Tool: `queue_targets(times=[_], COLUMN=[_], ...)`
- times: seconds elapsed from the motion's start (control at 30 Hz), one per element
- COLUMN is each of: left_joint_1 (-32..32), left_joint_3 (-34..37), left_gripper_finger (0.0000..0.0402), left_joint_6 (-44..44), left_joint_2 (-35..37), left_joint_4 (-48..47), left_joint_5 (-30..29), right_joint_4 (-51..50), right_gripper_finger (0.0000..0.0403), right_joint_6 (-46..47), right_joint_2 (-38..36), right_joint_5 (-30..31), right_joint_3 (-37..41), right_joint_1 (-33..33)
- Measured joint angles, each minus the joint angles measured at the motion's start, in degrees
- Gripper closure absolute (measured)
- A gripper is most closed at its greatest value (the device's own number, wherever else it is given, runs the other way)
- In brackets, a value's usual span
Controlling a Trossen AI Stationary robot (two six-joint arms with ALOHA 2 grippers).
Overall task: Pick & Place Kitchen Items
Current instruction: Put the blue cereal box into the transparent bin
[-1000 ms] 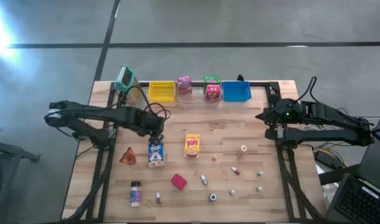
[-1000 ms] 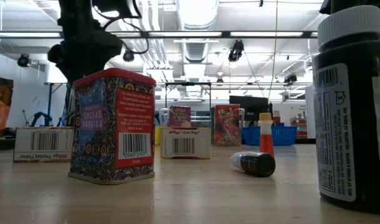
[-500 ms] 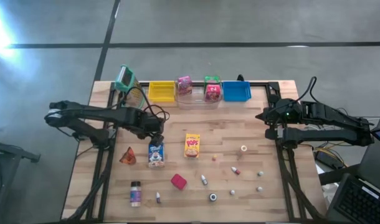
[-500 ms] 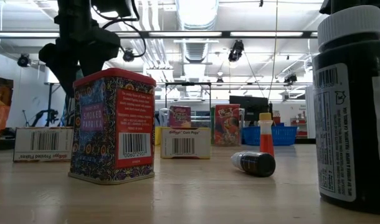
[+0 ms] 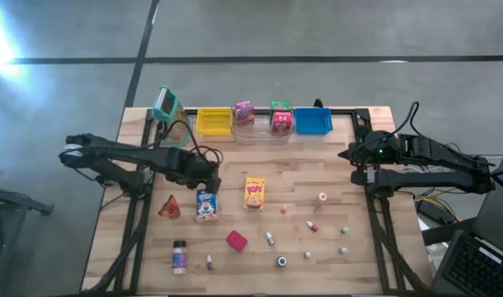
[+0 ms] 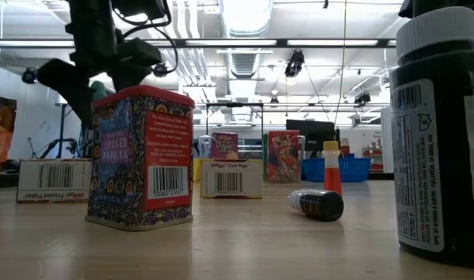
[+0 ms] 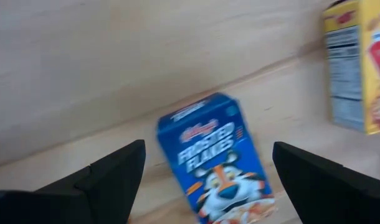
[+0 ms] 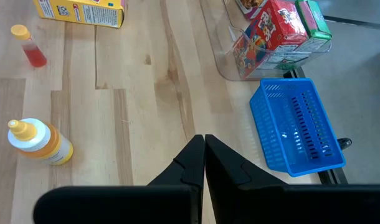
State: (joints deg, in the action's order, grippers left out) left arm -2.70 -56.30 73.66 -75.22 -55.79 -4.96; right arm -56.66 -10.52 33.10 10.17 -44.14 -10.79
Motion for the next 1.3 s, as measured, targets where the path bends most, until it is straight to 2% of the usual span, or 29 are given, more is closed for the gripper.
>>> queue_targets(times=[0.2, 0.33, 0.67, 1.0, 1.3], left_joint_1=[0.13, 0.13, 0.35, 0.24, 0.20], left_joint_3=[2.64, 3.18, 3.07, 3.07, 3.07], left_gripper_finger=[0.0045, 0.0045, 0.0045, 0.0044, 0.0043], left_joint_6=[-2.11, -4.90, -4.61, -11.36, -11.02], left_joint_2=[0.00, 0.00, 0.09, 1.25, 1.22], left_joint_4=[8.15, 9.88, 9.70, 7.74, 7.15], left_joint_5=[-0.73, -0.77, 0.51, 2.35, 3.08], right_joint_4=[-0.02, -0.02, -0.02, -0.01, -0.02], right_gripper_finger=[0.0394, 0.0394, 0.0394, 0.0394, 0.0394], right_joint_6=[0.00, 0.00, 0.02, 0.00, 0.00], right_joint_2=[-0.01, 0.01, -0.01, 0.01, 0.01], right_joint_5=[-0.02, 0.00, 0.00, 0.00, -0.02], right_joint_3=[0.00, 0.00, 0.00, 0.00, 0.00], right_joint_1=[0.00, 0.00, 0.02, 0.01, 0.01])
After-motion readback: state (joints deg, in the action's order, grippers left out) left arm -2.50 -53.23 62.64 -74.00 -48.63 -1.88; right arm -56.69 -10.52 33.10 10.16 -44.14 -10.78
